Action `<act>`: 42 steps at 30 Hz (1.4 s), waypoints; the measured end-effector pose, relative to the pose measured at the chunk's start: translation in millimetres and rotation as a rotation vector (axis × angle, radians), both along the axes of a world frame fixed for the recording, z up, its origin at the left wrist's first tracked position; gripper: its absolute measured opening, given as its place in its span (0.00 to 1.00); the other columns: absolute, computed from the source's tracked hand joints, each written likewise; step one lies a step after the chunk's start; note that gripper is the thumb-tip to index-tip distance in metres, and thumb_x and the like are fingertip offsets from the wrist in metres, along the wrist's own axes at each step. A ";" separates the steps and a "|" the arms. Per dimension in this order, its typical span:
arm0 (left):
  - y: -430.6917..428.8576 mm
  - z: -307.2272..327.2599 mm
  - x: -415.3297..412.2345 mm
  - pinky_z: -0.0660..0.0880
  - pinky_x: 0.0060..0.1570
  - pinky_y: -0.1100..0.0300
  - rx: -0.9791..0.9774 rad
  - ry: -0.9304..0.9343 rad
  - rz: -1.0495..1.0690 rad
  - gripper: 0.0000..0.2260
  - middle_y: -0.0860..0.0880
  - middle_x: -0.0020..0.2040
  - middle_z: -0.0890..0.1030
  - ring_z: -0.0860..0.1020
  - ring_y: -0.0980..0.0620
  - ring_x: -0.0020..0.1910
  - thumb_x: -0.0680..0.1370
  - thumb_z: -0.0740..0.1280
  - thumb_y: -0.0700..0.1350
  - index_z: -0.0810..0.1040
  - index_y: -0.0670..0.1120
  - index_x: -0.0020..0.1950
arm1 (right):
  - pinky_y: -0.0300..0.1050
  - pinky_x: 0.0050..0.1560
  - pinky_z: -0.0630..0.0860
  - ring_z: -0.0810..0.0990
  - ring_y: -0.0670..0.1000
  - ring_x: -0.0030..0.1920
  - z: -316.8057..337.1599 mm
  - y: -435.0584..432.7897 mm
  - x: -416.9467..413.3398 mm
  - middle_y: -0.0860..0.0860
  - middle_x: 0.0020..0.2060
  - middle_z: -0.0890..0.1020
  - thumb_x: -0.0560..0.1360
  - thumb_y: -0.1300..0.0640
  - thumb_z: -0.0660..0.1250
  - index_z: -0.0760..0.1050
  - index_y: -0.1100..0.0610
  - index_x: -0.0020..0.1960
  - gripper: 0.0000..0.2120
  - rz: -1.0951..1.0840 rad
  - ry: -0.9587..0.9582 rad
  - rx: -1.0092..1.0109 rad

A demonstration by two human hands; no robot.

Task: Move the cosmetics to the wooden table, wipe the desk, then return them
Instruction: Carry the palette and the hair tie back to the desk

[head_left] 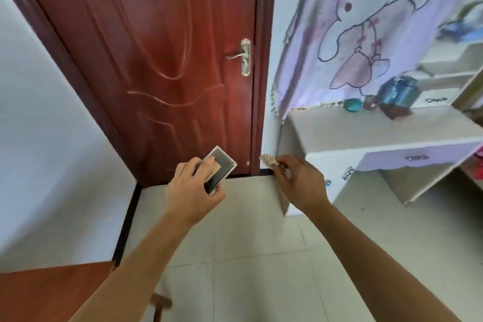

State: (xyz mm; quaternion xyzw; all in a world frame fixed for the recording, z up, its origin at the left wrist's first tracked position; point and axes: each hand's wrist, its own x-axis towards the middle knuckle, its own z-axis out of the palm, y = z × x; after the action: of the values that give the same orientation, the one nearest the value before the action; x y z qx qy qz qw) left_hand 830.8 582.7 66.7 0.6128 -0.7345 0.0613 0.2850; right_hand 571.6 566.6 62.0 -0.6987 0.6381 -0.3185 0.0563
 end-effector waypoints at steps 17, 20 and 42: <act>-230.4 -45.5 -347.4 0.76 0.34 0.57 0.078 -0.045 -0.433 0.27 0.52 0.53 0.77 0.74 0.48 0.50 0.62 0.72 0.53 0.75 0.53 0.61 | 0.44 0.37 0.75 0.80 0.49 0.40 -51.3 -124.6 -332.1 0.44 0.44 0.82 0.77 0.47 0.67 0.80 0.47 0.52 0.07 -0.470 -0.118 0.093; -294.9 -50.1 -385.7 0.75 0.34 0.58 0.121 -0.009 -0.458 0.26 0.54 0.52 0.77 0.74 0.48 0.50 0.63 0.72 0.52 0.75 0.54 0.60 | 0.41 0.37 0.71 0.80 0.47 0.41 -53.1 -181.0 -366.5 0.43 0.46 0.83 0.77 0.49 0.67 0.80 0.46 0.52 0.06 -0.507 -0.089 0.108; -556.3 -168.7 -593.9 0.72 0.43 0.53 0.601 -0.318 -0.333 0.22 0.49 0.50 0.82 0.77 0.43 0.47 0.63 0.72 0.53 0.79 0.50 0.56 | 0.45 0.43 0.76 0.81 0.52 0.45 -154.2 -485.3 -597.8 0.46 0.45 0.82 0.76 0.50 0.68 0.81 0.48 0.52 0.07 -0.375 0.018 0.440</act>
State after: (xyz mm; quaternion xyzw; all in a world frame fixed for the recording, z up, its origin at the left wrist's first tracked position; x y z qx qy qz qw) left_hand 236.9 26.4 -101.9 0.5241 -0.8443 -0.1099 -0.0190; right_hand -26.3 81.3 -92.2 -0.5423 0.8103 -0.1713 0.1410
